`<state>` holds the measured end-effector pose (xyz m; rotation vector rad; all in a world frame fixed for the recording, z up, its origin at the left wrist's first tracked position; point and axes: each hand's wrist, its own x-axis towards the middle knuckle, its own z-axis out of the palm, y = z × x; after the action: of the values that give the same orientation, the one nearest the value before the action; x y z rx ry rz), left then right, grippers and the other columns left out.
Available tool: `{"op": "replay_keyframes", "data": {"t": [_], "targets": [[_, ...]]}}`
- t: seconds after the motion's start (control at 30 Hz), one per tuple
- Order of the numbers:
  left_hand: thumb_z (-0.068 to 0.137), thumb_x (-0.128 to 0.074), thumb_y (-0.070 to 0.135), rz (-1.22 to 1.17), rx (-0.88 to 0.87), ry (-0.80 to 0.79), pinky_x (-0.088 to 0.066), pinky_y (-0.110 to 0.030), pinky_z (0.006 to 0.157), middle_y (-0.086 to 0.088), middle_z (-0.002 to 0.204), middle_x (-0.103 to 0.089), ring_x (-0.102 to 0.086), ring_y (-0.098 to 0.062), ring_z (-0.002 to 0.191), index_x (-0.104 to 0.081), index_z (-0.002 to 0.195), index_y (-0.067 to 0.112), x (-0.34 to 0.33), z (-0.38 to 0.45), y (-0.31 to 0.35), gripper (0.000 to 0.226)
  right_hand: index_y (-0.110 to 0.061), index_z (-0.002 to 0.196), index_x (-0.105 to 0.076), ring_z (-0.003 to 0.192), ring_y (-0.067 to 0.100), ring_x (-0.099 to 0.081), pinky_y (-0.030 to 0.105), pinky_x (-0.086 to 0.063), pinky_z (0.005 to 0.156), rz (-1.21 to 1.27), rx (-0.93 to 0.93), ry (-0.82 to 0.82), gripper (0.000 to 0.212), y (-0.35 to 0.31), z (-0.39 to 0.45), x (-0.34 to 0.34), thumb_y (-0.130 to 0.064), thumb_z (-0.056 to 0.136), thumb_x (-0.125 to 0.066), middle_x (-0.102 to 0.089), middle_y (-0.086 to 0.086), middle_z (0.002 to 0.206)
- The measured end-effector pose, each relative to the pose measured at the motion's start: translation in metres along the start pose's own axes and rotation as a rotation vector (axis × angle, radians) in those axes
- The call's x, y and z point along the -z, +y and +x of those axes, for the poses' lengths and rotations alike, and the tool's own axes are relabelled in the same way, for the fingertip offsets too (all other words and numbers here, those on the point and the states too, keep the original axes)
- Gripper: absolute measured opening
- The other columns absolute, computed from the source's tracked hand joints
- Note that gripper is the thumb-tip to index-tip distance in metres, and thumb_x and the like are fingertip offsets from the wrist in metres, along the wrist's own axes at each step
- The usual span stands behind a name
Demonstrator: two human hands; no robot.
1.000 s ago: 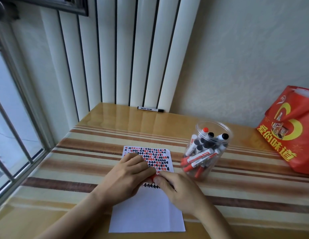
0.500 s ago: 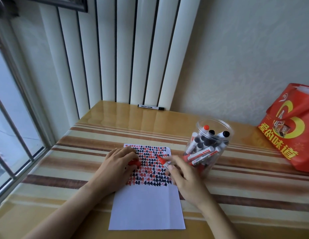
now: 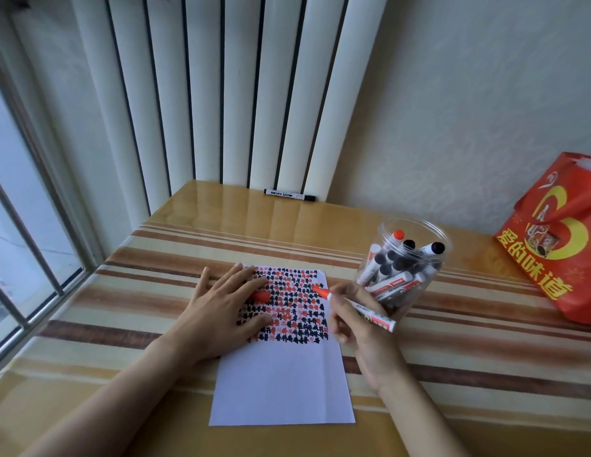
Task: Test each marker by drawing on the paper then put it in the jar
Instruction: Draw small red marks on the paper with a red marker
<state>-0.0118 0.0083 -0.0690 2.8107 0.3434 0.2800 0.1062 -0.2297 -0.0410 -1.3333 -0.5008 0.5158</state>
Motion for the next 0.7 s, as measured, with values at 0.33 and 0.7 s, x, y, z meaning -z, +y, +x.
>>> {"op": "replay_keyframes", "data": {"t": [0.33, 0.7], "targets": [[0.081, -0.014, 0.088, 0.006, 0.026, -0.011, 0.006, -0.054, 0.123, 0.016, 0.166, -0.012, 0.007, -0.001, 0.152, -0.021, 0.154, 0.045, 0.006, 0.001, -0.002, 0.085, -0.012, 0.097, -0.067, 0.057, 0.022, -0.058, 0.029, -0.045, 0.049, -0.120, 0.032, 0.093, 0.010, -0.004, 0.002, 0.010, -0.020, 0.091, -0.065, -0.063, 0.011, 0.075], [0.082, -0.014, 0.088, 0.023, 0.023, 0.016, 0.004, -0.053, 0.123, 0.016, 0.165, -0.017, 0.000, -0.005, 0.153, -0.025, 0.152, 0.045, 0.003, 0.002, -0.002, 0.083, -0.021, 0.072, -0.041, 0.030, 0.021, -0.043, 0.016, -0.028, 0.038, -0.471, -0.013, 0.225, 0.024, 0.015, -0.008, -0.007, -0.022, 0.080, -0.063, -0.042, 0.005, 0.048]]}}
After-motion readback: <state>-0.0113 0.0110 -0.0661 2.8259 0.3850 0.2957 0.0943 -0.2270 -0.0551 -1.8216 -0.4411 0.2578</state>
